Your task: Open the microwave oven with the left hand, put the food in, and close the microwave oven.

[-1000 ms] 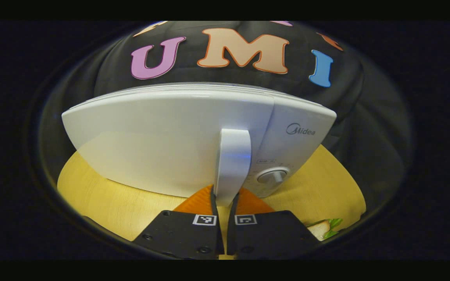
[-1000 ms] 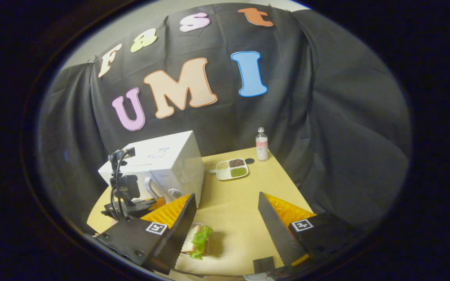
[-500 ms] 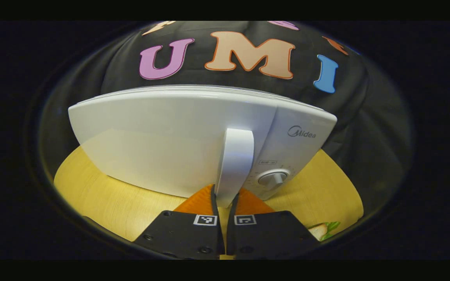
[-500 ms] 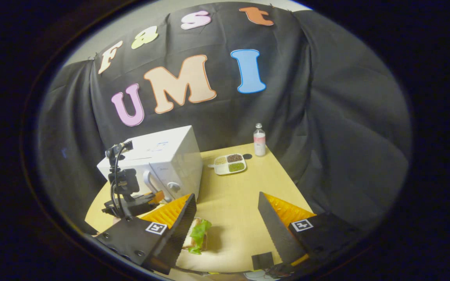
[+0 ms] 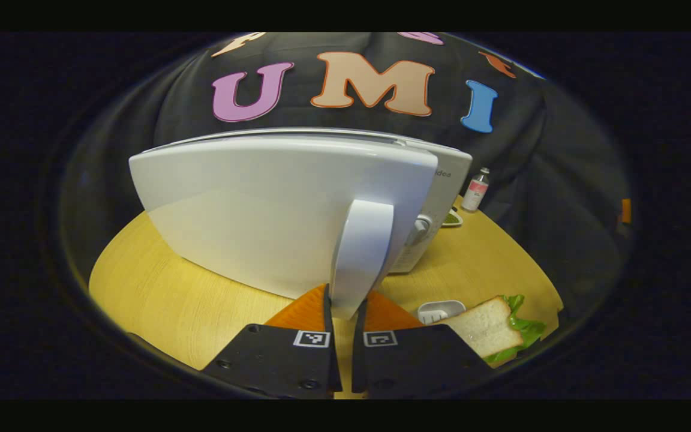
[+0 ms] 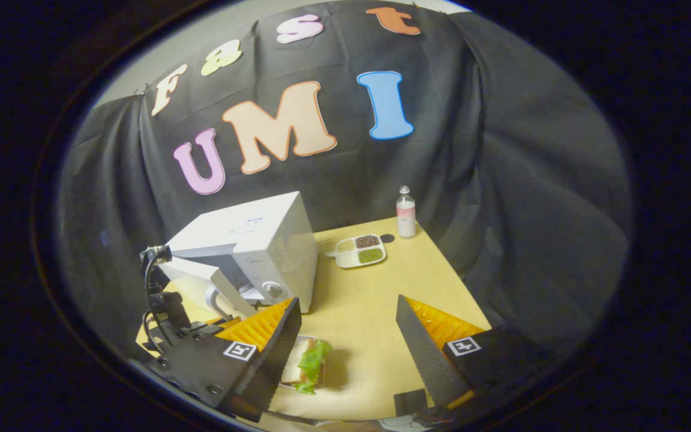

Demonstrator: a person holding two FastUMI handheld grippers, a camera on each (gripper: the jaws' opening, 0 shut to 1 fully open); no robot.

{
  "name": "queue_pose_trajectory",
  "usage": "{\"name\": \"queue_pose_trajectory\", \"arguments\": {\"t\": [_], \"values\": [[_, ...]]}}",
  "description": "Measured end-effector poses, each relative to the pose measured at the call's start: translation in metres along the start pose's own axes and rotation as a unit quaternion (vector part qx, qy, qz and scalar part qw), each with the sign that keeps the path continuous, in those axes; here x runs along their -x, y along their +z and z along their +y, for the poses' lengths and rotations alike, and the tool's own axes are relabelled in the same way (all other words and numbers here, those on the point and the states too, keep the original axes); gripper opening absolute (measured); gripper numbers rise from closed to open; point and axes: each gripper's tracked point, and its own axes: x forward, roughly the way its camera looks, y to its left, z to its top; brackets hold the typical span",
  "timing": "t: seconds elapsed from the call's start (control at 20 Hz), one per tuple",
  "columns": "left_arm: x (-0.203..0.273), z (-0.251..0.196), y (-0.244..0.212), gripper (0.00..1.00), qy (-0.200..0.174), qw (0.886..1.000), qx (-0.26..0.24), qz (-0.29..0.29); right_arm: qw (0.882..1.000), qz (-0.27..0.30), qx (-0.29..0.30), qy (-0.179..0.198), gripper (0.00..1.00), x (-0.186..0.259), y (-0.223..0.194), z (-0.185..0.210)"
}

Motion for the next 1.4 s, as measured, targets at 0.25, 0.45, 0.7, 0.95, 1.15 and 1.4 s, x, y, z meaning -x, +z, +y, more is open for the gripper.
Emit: {"name": "queue_pose_trajectory", "arguments": {"t": [0.25, 0.45, 0.7, 0.95, 1.15, 1.4], "values": [[0.015, 0.008, -0.01, 0.17, 0.024, 1.0, -0.004, 0.001, 0.999, 0.006, 0.008, 0.032, 0.99, 0.0, -0.004, 0.014], [0.026, 0.026, -0.009, 0.29, 0.039, 0.999, 0.033, -0.016, 0.999, 0.018, 0.013, 0.049, 0.99, 0.002, -0.015, 0.025], [0.05, 0.053, -0.022, 0.83, 0.034, 0.998, 0.056, -0.013, 0.999, 0.014, 0.013, 0.047, 0.99, 0.014, -0.024, 0.048], [0.09, 0.085, -0.039, 1.0, 0.02, 0.999, 0.046, -0.002, 0.999, 0.015, 0.002, 0.028, 0.91, 0.031, -0.041, 0.086], [0.129, 0.125, -0.053, 1.0, 0.014, 0.999, 0.042, 0.008, 1.0, 0.011, -0.006, 0.024, 0.99, 0.057, -0.055, 0.129], [0.17, 0.192, -0.064, 1.0, 0.035, 0.998, 0.046, -0.001, 1.0, 0.017, 0.0, 0.018, 0.91, 0.089, -0.088, 0.176]]}}
